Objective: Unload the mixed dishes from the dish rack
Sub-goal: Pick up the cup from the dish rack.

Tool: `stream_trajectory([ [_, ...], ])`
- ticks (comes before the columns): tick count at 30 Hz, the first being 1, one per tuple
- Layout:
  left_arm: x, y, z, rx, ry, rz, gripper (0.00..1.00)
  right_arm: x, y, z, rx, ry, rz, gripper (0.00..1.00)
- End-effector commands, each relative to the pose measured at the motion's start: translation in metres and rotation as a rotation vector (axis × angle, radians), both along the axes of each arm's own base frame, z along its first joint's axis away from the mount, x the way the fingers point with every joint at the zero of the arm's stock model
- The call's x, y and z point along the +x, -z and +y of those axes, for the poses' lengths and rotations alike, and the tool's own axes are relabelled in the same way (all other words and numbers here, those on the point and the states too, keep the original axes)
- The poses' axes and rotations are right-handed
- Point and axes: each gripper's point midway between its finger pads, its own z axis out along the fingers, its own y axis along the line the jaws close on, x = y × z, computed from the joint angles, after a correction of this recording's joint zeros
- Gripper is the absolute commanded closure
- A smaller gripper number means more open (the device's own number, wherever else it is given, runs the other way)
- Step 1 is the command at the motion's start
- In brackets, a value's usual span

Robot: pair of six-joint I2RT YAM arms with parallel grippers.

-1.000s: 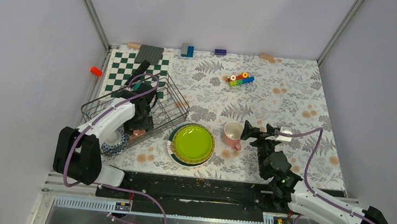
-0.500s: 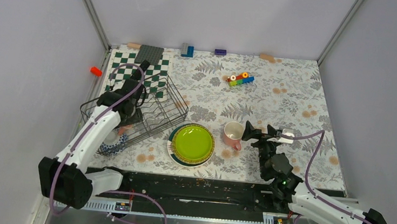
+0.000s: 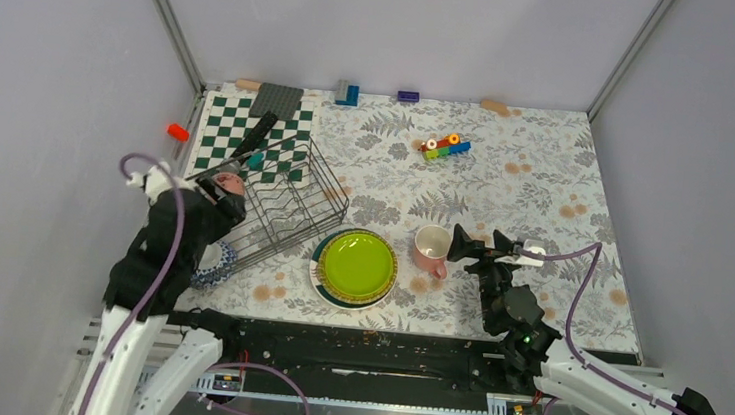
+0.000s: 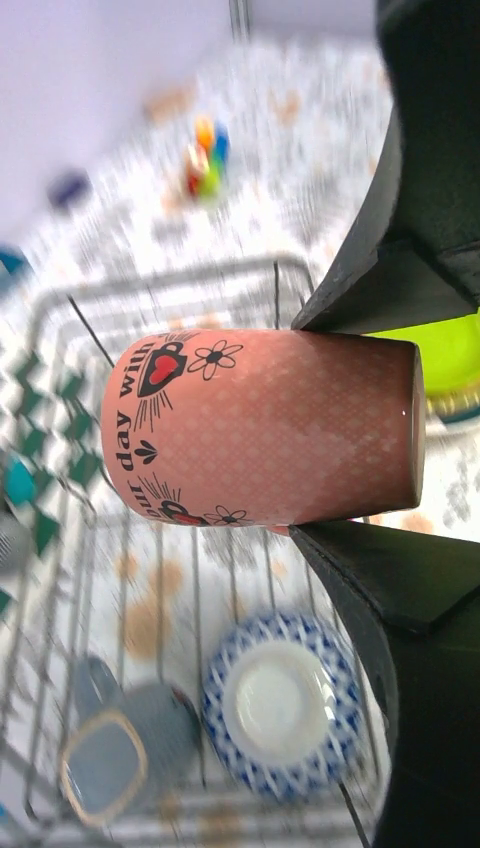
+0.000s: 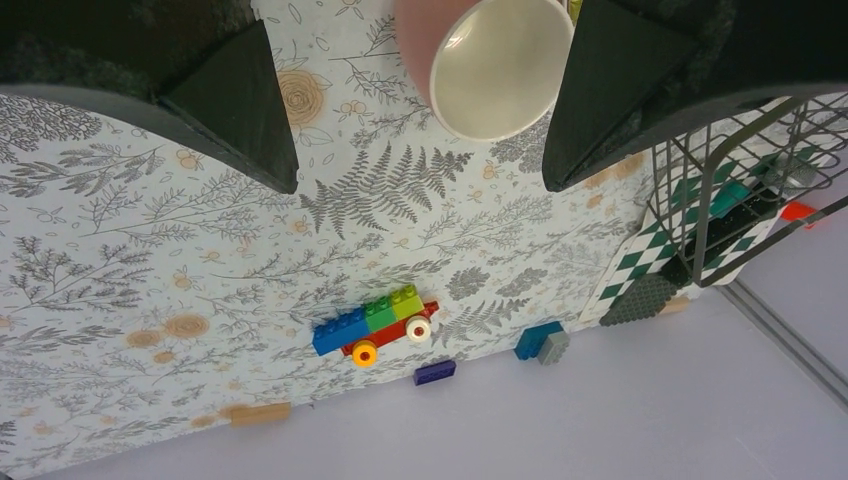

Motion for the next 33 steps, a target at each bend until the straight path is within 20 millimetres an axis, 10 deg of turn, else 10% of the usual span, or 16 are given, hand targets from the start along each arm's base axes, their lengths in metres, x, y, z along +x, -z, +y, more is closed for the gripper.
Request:
stream_trajectory([
  [1, 0.015, -0.072, -0.027, -0.213, 0.082, -0.391, 1.0, -0.003, -0.017, 0.008, 0.068, -0.049, -0.051, 0.0],
  [14, 0.038, -0.153, -0.183, -0.651, 0.917, -0.679, 1.0, -0.027, -0.039, 0.066, 0.1, -0.409, -0.048, 0.0],
  [20, 0.031, -0.154, -0.231, -0.666, 1.167, -0.666, 1.0, -0.052, -0.059, 0.116, 0.082, -0.696, -0.056, 0.0],
  [33, -0.023, -0.153, -0.26, -0.867, 1.654, -0.703, 1.0, -0.091, -0.094, 0.174, 0.087, -1.08, -0.1, 0.0],
])
